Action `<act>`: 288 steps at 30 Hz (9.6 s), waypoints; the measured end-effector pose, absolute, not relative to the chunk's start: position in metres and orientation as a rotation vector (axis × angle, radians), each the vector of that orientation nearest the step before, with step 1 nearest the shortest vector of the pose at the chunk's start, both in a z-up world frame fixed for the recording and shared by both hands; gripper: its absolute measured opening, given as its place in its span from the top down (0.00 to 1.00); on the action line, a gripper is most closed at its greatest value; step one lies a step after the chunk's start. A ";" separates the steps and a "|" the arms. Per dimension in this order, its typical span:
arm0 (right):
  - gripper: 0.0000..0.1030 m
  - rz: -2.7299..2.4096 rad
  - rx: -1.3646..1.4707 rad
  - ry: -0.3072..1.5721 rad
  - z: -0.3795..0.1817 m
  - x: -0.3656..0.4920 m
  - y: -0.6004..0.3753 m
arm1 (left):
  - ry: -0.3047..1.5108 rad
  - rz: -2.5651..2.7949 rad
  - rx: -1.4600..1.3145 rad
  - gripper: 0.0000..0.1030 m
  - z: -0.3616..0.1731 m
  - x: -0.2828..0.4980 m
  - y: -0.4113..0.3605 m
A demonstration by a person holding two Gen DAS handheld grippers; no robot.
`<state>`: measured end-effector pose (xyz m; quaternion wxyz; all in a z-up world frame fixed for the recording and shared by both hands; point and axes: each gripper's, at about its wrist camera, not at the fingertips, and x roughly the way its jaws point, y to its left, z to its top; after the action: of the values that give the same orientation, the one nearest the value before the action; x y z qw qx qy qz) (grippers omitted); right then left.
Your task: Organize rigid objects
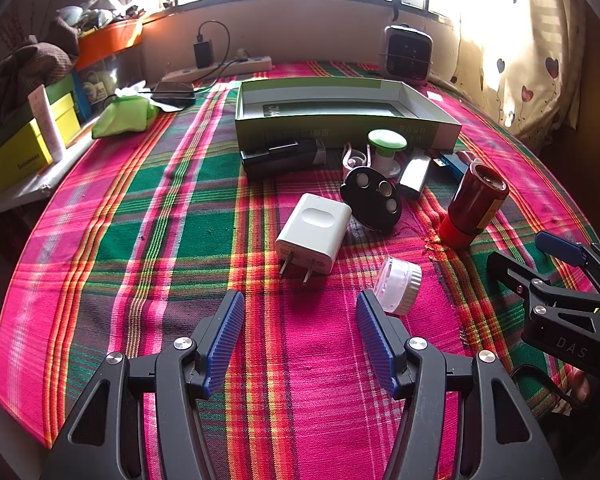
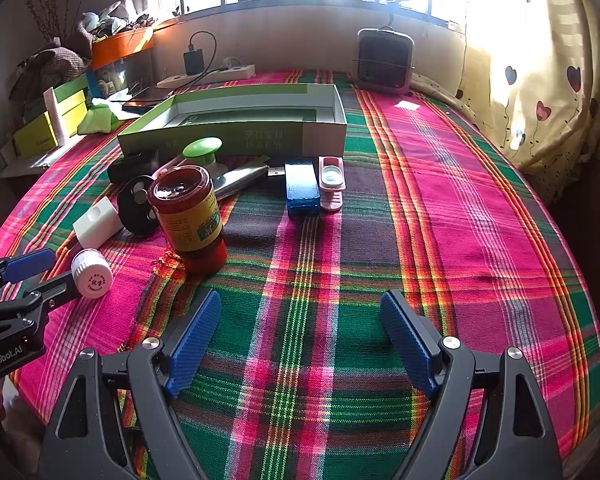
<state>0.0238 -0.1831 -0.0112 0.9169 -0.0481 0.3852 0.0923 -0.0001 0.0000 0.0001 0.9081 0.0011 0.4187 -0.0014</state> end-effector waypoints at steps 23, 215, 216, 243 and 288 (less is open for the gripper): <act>0.20 0.195 -0.099 0.793 -0.012 0.023 -0.184 | 0.865 -0.014 -0.001 0.44 0.000 -0.001 0.000; 0.53 0.371 -0.046 0.830 0.036 0.244 -0.153 | 0.875 -0.175 -0.123 0.67 0.035 0.216 0.057; 0.53 0.370 -0.045 0.827 0.037 0.241 -0.153 | 0.871 -0.174 -0.124 0.67 0.036 0.213 0.057; 0.53 0.338 0.009 0.737 0.053 0.152 -0.181 | 0.813 -0.155 -0.083 0.66 0.047 0.119 0.046; 0.46 0.210 -0.026 0.841 0.006 0.126 -0.214 | 0.912 -0.248 -0.052 0.60 0.005 0.060 0.026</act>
<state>0.1260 -0.2143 0.0063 0.9074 -0.0127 0.4076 0.1017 0.0597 0.0262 0.0048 0.8900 -0.0250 0.4394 -0.1192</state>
